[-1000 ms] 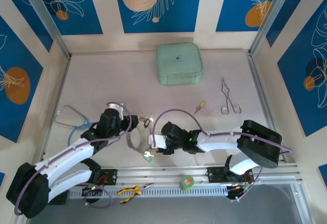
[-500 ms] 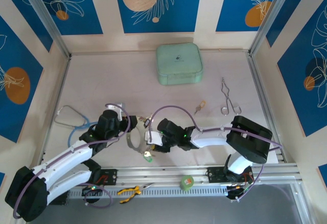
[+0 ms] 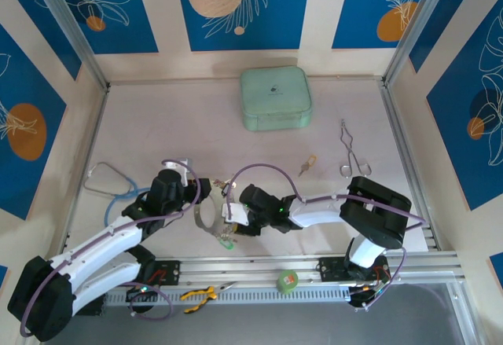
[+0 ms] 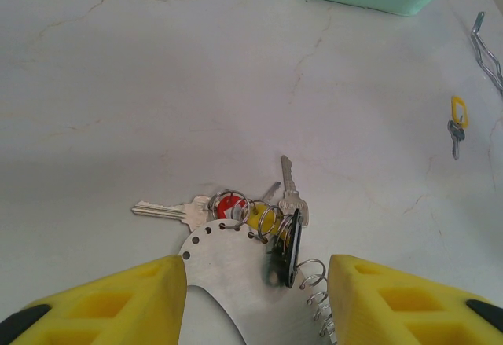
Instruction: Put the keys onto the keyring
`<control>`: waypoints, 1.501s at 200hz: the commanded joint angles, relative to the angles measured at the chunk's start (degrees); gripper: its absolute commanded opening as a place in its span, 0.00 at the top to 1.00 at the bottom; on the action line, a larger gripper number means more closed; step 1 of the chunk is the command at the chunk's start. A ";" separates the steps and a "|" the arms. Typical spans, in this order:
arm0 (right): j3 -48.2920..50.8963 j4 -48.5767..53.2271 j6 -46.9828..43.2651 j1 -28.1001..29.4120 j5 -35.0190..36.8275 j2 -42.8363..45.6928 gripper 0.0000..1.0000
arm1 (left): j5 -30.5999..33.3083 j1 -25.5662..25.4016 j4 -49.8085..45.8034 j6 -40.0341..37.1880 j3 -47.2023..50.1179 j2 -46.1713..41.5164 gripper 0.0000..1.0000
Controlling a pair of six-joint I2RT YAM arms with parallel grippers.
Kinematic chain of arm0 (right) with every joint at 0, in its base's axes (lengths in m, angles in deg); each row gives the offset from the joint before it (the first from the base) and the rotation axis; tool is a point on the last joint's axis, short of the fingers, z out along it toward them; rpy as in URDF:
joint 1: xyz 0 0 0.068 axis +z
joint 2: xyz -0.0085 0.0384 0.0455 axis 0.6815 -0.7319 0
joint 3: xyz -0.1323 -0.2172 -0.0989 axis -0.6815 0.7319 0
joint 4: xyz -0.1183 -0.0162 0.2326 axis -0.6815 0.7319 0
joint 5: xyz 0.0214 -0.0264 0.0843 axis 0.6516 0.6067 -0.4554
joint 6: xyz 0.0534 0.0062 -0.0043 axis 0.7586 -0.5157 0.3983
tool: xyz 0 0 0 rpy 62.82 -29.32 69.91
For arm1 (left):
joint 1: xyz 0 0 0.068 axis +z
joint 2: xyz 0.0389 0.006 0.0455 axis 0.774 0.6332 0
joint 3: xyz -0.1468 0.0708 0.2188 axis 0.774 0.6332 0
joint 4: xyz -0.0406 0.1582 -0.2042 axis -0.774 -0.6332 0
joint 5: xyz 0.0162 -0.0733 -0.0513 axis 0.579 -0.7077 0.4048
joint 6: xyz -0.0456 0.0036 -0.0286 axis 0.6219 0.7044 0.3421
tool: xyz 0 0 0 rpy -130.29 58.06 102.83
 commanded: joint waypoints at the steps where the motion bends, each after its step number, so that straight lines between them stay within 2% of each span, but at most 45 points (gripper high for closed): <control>1: -1.52 0.49 0.94 0.44 0.14 -0.96 0.67 | 0.97 -0.39 -1.05 -0.70 0.62 -0.71 0.49; 26: -1.63 -0.16 1.37 0.39 -0.19 -1.28 0.71 | 0.97 -0.42 -1.14 -0.82 0.54 -0.74 0.49; 108: -0.17 -2.22 2.52 -0.57 -2.57 0.97 1.00 | 1.19 -0.34 -2.02 -1.42 0.52 -1.52 0.49; 147: 2.29 -4.75 2.61 -2.21 -5.25 4.34 1.00 | 0.21 -0.39 -1.47 -6.75 -0.50 -3.61 0.50; 180: 4.60 -6.91 -0.14 -4.45 -9.15 7.14 1.00 | -3.44 -0.49 2.56 -16.22 -1.78 -4.95 0.54; 200: 5.34 -6.83 -2.65 -5.79 -12.00 9.00 1.00 | -8.16 -0.54 2.26 -26.83 -3.56 -5.30 0.59; 234: 6.26 -6.03 -7.65 -7.45 -13.77 11.58 1.00 | -18.37 -0.52 -6.70 -46.91 -7.64 -4.71 0.68; 258: 6.61 -7.18 -8.77 -7.89 -13.80 11.91 1.00 | -29.17 -0.69 -13.86 -60.20 -7.89 -3.03 0.70; 278: 7.07 -7.78 -9.14 -7.90 -13.68 12.33 1.00 | -30.17 -1.73 -15.79 -64.05 -7.38 -2.36 0.70; 300: 7.76 -8.53 -9.19 -8.01 -13.68 13.19 1.00 | -32.26 -2.56 -13.87 -66.20 -5.95 -2.29 0.70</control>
